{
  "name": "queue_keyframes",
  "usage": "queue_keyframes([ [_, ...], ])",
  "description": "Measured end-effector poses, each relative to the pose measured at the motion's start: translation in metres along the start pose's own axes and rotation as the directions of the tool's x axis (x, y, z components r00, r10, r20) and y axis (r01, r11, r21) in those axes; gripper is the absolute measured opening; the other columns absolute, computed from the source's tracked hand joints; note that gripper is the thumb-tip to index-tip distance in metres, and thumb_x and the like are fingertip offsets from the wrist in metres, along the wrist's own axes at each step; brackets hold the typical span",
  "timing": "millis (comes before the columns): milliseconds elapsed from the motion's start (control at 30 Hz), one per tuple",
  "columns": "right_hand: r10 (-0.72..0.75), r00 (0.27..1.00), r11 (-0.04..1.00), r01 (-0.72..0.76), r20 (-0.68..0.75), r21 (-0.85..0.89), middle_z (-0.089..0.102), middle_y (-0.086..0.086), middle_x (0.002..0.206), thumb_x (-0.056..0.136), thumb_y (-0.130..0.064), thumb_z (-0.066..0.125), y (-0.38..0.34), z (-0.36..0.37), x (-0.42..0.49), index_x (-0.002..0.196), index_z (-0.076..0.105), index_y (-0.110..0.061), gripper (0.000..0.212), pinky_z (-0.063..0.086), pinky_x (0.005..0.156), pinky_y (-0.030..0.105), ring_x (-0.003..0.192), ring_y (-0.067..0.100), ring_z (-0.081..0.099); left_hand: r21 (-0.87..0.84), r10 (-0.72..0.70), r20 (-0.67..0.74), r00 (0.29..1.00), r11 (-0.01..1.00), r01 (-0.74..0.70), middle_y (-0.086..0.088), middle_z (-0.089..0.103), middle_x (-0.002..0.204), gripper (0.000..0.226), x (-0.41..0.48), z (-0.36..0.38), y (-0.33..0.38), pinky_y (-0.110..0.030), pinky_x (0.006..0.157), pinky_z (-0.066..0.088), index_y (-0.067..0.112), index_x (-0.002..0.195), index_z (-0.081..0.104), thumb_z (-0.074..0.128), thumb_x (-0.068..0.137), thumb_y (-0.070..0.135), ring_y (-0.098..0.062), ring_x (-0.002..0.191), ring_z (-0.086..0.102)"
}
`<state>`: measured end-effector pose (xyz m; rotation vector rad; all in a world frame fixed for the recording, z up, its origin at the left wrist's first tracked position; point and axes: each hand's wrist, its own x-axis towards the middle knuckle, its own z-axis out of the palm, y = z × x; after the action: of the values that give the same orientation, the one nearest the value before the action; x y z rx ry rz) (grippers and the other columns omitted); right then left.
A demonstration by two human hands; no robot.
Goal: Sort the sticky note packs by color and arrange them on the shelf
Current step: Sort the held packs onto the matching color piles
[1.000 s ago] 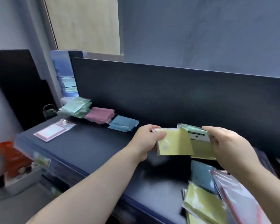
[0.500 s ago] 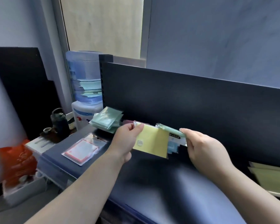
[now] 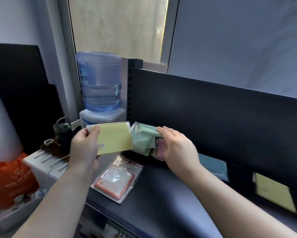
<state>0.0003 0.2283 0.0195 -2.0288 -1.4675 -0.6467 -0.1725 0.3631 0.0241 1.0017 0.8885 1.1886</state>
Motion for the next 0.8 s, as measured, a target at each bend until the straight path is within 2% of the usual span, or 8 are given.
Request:
queue_keyframes([
  [67,0.002,0.999,1.0,-0.002,0.051,-0.01,0.067,0.009,0.117,0.066,0.006,0.064,-0.008,0.014,0.008,0.118,0.065,-0.012,0.055,0.053,0.085,0.035,0.105,0.03,0.065,-0.01,-0.003,-0.026,1.0,1.0,0.003,-0.006,0.061,0.079,0.016,0.005,-0.013,0.002,-0.042,0.072,0.052,0.019,0.08,0.059,0.056,0.095,0.024,-0.022,0.069,0.061],
  [133,0.027,0.982,1.0,-0.027,0.187,-0.004,0.054,0.003,0.137,0.08,0.006,0.051,-0.016,0.024,0.015,0.133,0.053,-0.018,0.059,0.045,0.098,0.034,0.128,0.026,0.048,-0.028,-0.016,-0.053,0.998,1.0,0.015,-0.007,0.062,0.081,0.015,0.009,-0.024,0.004,-0.048,0.076,0.054,0.018,0.082,0.06,0.055,0.095,0.024,-0.025,0.073,0.062],
  [233,0.021,0.889,1.0,-0.024,0.458,0.002,0.03,-0.003,0.153,0.091,-0.005,0.037,-0.019,0.033,0.021,0.145,0.033,-0.025,0.057,0.033,0.11,0.036,0.143,0.021,0.02,-0.061,-0.019,-0.082,0.996,0.998,0.014,-0.007,0.063,0.081,0.015,0.01,-0.031,0.006,-0.054,0.081,0.053,0.018,0.083,0.06,0.055,0.095,0.025,-0.029,0.078,0.063],
  [300,-0.001,0.847,1.0,0.007,0.531,-0.01,0.021,0.0,0.157,0.093,-0.01,0.036,-0.021,0.032,0.022,0.147,0.027,-0.023,0.056,0.022,0.116,0.036,0.145,0.022,0.013,-0.065,-0.014,-0.071,0.997,0.998,0.01,-0.006,0.063,0.08,0.015,0.008,-0.03,0.006,-0.049,0.077,0.054,0.019,0.082,0.06,0.054,0.095,0.025,-0.026,0.075,0.064],
  [433,0.045,0.866,0.998,-0.059,0.498,0.014,0.021,0.001,0.157,0.093,-0.013,0.037,-0.011,0.011,0.016,0.148,0.025,-0.017,0.056,0.015,0.118,0.032,0.146,0.02,0.012,-0.049,-0.004,0.032,0.999,0.999,0.006,-0.004,0.063,0.081,0.014,0.0,-0.01,0.004,-0.038,0.07,0.051,0.02,0.085,0.059,0.053,0.096,0.026,-0.02,0.071,0.062],
  [667,0.253,0.877,0.964,-0.264,0.409,-0.031,0.034,-0.007,0.15,0.092,-0.015,0.04,0.037,-0.057,-0.022,0.147,0.031,-0.021,0.057,0.032,0.107,0.024,0.136,0.013,0.032,0.009,-0.082,0.341,0.936,0.996,0.084,-0.009,0.067,0.081,0.013,-0.04,0.067,-0.016,-0.034,0.062,0.054,0.014,0.086,0.058,0.052,0.097,0.017,-0.022,0.069,0.064],
  [733,0.33,0.858,0.942,-0.329,0.395,-0.072,0.037,-0.006,0.148,0.092,-0.017,0.04,0.053,-0.075,-0.038,0.148,0.03,-0.022,0.057,0.035,0.104,0.026,0.134,0.014,0.036,0.055,-0.133,0.45,0.883,0.991,0.121,-0.011,0.068,0.082,0.012,-0.058,0.09,-0.026,-0.039,0.068,0.055,0.012,0.086,0.058,0.052,0.097,0.014,-0.024,0.071,0.065],
  [800,0.398,0.832,0.915,-0.389,0.385,-0.105,0.04,-0.006,0.145,0.092,-0.014,0.038,0.07,-0.09,-0.053,0.147,0.03,-0.024,0.057,0.038,0.101,0.028,0.131,0.015,0.038,0.129,-0.191,0.536,0.823,0.981,0.143,-0.016,0.068,0.092,0.011,-0.077,0.111,-0.037,-0.049,0.079,0.053,0.011,0.09,0.059,0.052,0.097,0.016,-0.03,0.083,0.065],
])
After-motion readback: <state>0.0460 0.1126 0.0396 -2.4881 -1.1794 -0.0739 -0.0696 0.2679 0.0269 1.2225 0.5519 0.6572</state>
